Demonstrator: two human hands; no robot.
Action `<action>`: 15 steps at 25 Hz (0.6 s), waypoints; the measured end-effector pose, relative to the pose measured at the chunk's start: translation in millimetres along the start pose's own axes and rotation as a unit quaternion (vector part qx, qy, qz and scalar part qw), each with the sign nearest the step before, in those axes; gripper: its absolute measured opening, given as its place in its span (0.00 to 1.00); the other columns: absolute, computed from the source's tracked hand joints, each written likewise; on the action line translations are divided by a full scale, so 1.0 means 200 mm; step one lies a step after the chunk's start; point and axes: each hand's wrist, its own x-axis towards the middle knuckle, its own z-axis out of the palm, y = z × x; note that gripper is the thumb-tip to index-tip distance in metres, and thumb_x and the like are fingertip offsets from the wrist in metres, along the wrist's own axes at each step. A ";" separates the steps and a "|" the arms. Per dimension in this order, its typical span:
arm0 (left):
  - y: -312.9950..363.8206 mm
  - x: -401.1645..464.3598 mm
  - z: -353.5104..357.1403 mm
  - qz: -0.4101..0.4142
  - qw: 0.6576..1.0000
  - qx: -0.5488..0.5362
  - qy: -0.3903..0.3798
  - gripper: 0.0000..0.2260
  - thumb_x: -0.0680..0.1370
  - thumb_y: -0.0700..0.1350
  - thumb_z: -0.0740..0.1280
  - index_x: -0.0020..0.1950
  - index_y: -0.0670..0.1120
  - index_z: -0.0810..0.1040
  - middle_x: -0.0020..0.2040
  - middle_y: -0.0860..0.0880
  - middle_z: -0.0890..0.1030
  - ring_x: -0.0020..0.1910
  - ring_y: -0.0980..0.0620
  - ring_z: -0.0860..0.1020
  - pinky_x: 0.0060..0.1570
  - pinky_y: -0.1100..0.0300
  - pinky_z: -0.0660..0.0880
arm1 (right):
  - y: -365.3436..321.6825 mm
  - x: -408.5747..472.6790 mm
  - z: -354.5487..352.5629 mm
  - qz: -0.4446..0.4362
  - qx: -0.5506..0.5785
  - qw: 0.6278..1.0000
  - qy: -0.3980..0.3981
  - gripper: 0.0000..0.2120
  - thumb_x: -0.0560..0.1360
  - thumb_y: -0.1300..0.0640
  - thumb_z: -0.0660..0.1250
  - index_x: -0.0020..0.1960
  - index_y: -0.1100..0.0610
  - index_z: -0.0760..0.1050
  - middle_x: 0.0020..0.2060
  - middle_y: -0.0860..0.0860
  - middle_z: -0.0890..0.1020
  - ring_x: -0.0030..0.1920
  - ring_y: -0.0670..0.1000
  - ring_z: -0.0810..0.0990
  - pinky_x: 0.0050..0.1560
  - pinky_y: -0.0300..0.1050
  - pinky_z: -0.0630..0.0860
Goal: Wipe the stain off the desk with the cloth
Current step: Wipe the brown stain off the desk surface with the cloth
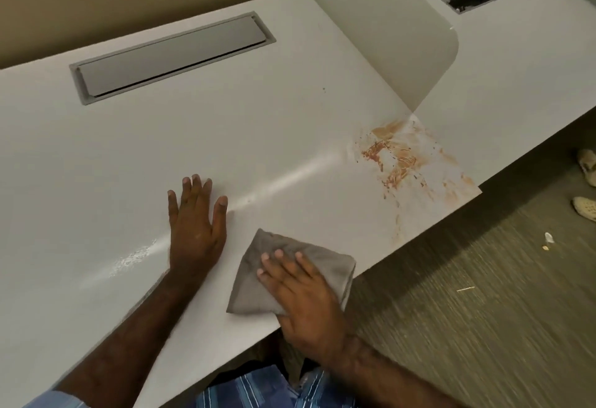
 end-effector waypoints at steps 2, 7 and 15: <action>-0.11 -0.13 -0.09 -0.031 0.999 0.024 0.011 0.28 0.87 0.54 0.54 0.82 0.38 0.68 0.84 0.38 0.66 0.87 0.43 0.58 0.87 0.41 0.46 | -0.05 0.13 0.04 -0.045 -0.029 0.998 -0.015 0.32 0.79 0.54 0.64 0.83 0.52 0.66 0.84 0.50 0.66 0.86 0.52 0.58 0.86 0.56 0.51; -0.19 -0.27 -0.18 -0.087 0.994 0.056 0.026 0.28 0.87 0.53 0.54 0.82 0.38 0.68 0.84 0.37 0.66 0.87 0.42 0.58 0.87 0.40 0.46 | 0.16 0.66 0.00 -0.071 -0.065 0.995 0.004 0.30 0.79 0.61 0.65 0.81 0.54 0.69 0.82 0.51 0.69 0.84 0.53 0.63 0.84 0.59 0.58; -0.11 -0.20 -0.13 -0.047 0.993 0.087 0.059 0.26 0.88 0.51 0.57 0.81 0.37 0.69 0.83 0.37 0.67 0.86 0.41 0.60 0.86 0.37 0.49 | 0.92 1.14 -0.26 0.203 -0.117 0.970 0.066 0.26 0.84 0.55 0.62 0.82 0.52 0.66 0.83 0.56 0.67 0.84 0.63 0.61 0.82 0.70 0.55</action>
